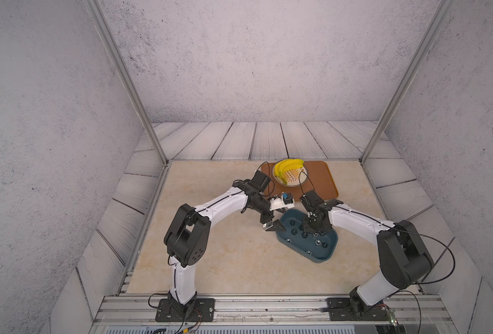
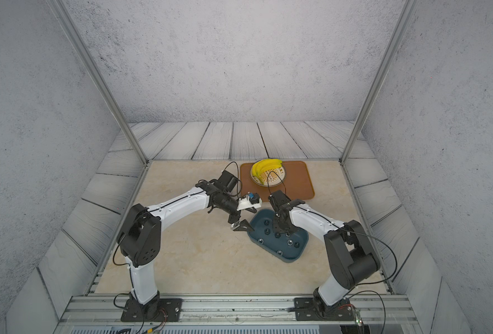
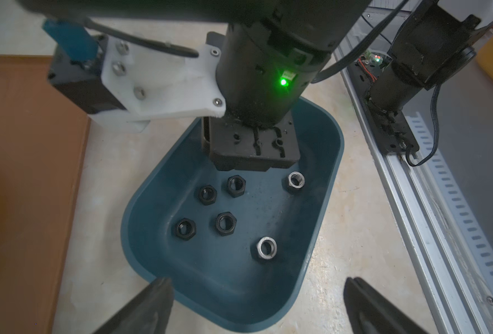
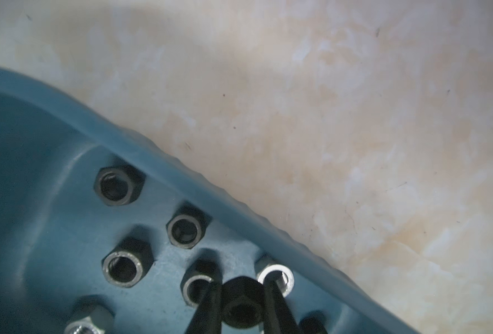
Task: Put the nuts on the desktop into the storage box
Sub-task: Place the nut in the storage box.
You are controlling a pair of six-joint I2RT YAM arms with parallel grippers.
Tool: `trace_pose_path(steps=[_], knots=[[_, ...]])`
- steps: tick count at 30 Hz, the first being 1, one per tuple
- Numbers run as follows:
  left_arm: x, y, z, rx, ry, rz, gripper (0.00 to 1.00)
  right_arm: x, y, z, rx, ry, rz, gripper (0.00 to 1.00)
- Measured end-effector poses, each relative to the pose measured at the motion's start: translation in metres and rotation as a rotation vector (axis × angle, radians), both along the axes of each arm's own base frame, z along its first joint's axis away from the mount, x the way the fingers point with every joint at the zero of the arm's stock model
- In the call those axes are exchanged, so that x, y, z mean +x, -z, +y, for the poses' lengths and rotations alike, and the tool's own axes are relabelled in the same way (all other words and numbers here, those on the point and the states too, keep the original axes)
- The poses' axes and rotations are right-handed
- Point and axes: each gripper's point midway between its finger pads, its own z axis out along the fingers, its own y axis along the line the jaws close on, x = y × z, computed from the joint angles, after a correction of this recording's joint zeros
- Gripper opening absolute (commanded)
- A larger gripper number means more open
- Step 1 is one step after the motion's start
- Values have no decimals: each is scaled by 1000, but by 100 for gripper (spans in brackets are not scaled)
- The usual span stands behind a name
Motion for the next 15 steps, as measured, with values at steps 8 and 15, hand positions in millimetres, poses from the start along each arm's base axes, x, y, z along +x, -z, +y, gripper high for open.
trace_pose_path(steps=[8,15], knots=[[-2,5,-6,8,-8,3,98,3,10,-1,-6,20,-5,22],[-3,14,-10,21,-6,10,98,6,14,0,-5,31,-12,23]])
